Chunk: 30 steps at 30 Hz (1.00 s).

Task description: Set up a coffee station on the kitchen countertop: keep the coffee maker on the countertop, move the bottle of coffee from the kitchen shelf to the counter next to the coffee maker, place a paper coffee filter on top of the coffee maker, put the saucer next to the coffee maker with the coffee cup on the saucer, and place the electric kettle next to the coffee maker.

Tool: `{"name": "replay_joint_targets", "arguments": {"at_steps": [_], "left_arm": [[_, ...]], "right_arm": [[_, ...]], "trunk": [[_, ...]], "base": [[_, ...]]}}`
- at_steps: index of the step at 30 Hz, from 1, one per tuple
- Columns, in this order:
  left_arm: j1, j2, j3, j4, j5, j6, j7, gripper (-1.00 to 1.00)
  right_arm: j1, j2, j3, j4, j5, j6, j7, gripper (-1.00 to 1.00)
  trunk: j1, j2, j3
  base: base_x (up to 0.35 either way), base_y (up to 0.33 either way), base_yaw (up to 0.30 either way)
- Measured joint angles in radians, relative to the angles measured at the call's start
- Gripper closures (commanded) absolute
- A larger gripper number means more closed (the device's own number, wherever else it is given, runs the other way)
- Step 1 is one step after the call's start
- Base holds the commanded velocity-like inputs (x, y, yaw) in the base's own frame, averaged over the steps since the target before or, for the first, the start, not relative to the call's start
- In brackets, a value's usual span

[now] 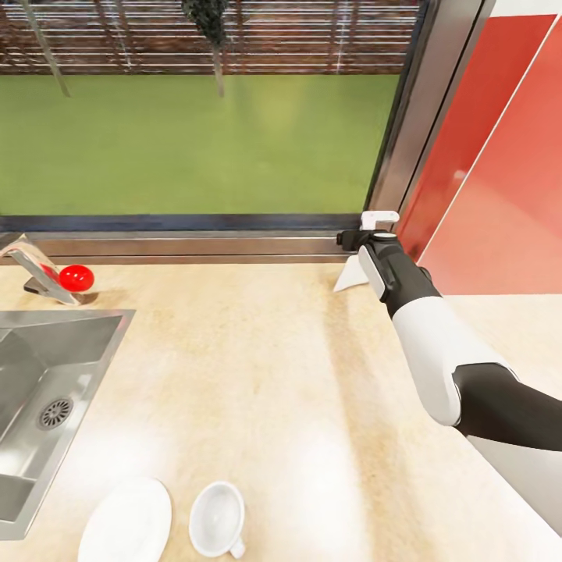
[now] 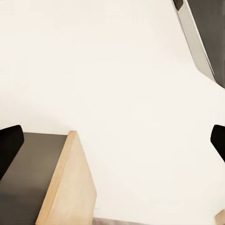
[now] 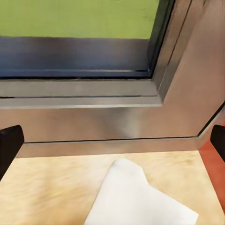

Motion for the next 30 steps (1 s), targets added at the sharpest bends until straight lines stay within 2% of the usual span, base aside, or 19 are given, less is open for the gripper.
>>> {"name": "replay_joint_targets", "arguments": {"at_steps": [7, 30], "left_arm": [[0.000, -0.004, 0.000, 0.000, 0.000, 0.000, 0.000, -1.00], [0.000, -0.004, 0.000, 0.000, 0.000, 0.001, 0.000, -1.00]], "right_arm": [[0.000, 0.001, 0.001, 0.000, 0.000, 0.000, 0.001, -1.00], [0.000, 0.002, -0.001, 0.000, 0.001, 0.000, 0.001, -1.00]], "trunk": [[0.000, 0.000, 0.000], [0.000, 0.000, 0.000]], "base": [[0.042, -0.075, 0.000], [0.053, -0.002, 0.000]]}}
